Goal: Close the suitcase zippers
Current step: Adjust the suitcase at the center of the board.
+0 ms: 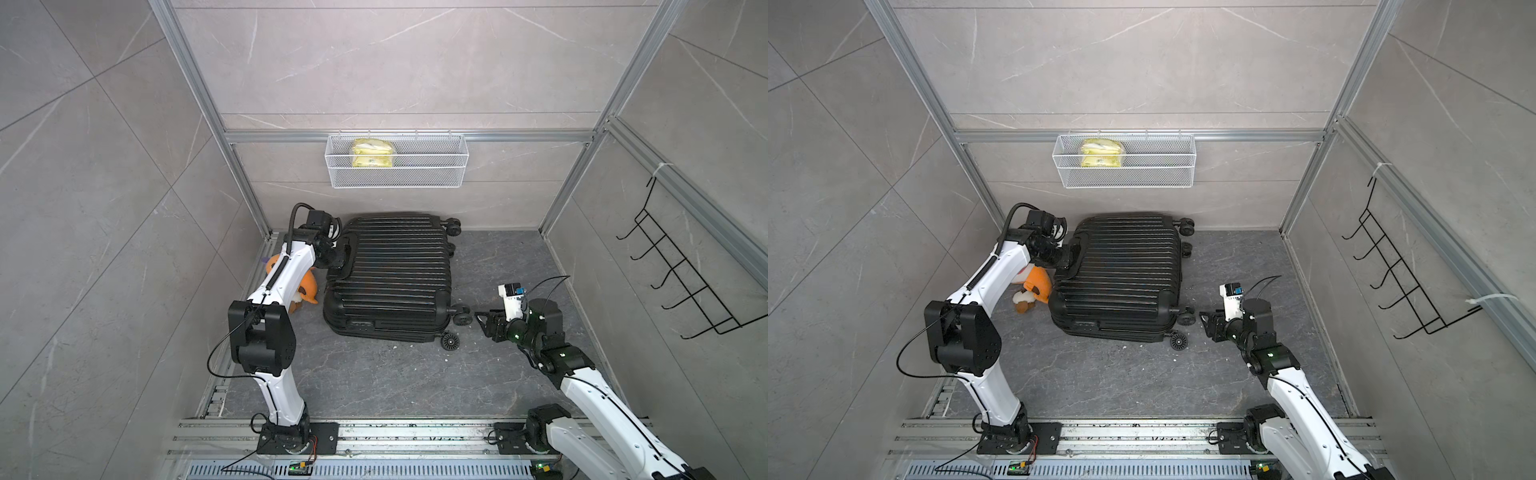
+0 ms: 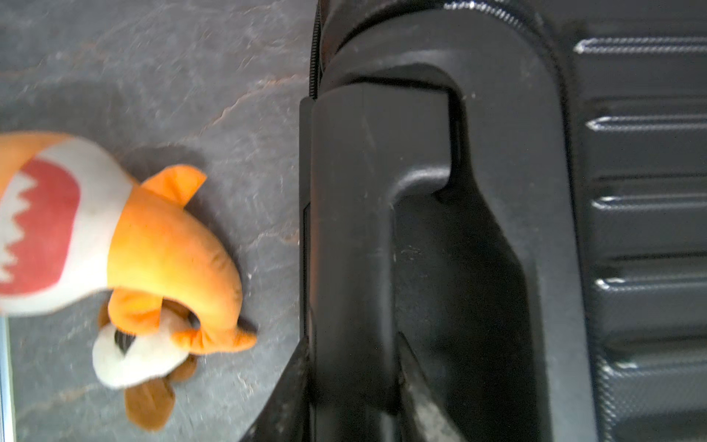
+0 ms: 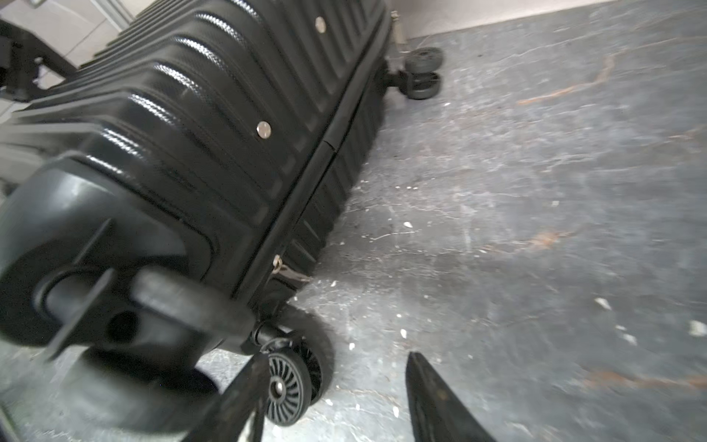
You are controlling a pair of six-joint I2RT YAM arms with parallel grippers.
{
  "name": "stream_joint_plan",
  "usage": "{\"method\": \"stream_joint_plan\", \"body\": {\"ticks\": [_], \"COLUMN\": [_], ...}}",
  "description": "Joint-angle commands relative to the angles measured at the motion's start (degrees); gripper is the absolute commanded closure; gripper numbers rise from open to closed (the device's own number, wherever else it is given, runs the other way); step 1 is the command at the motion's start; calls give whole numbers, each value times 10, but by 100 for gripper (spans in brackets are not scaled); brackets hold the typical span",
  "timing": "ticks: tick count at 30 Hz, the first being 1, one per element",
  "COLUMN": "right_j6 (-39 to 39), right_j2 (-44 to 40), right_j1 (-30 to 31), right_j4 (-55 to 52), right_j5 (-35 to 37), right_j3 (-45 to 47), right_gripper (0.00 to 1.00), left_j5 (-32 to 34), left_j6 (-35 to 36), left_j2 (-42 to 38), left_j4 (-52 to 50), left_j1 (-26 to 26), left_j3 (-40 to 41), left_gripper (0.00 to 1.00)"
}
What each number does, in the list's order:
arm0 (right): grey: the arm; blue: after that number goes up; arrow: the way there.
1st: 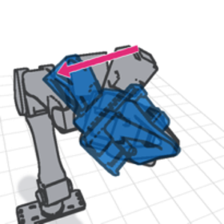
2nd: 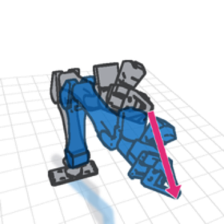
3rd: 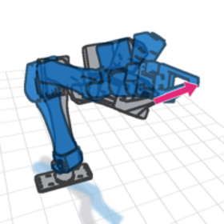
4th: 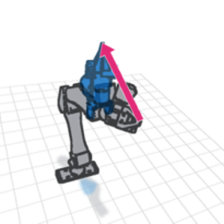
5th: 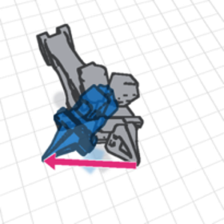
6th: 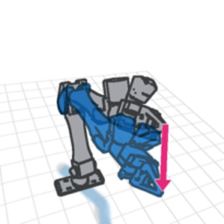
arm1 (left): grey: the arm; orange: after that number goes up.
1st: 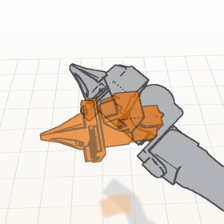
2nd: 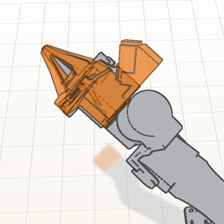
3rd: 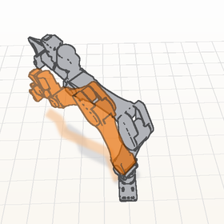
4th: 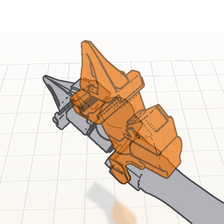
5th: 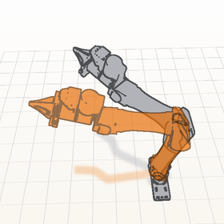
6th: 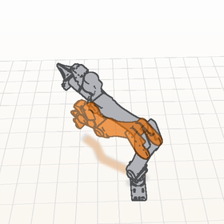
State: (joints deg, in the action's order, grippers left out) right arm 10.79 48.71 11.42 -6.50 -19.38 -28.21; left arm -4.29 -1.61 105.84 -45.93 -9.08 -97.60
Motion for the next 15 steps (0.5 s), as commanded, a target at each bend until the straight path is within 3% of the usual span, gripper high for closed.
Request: {"method": "stream_joint_plan", "body": {"ticks": [1,8,15], "right_j6": [23,46,67], "right_j2": [21,64,120], "right_j1": [19,63,106], "right_j4": [87,139,251], "right_j5": [-28,-20,-10], "right_j3": [18,41,79], "right_gripper": [44,58,61], "left_j5": [-66,-96,-89], "left_j6": [76,64,57], "left_j2": [31,101,141], "left_j4": [18,-30,-61], "left_j1": [19,39,39], "left_j3": [-45,-152,-208], "left_gripper": [100,100,100]}}
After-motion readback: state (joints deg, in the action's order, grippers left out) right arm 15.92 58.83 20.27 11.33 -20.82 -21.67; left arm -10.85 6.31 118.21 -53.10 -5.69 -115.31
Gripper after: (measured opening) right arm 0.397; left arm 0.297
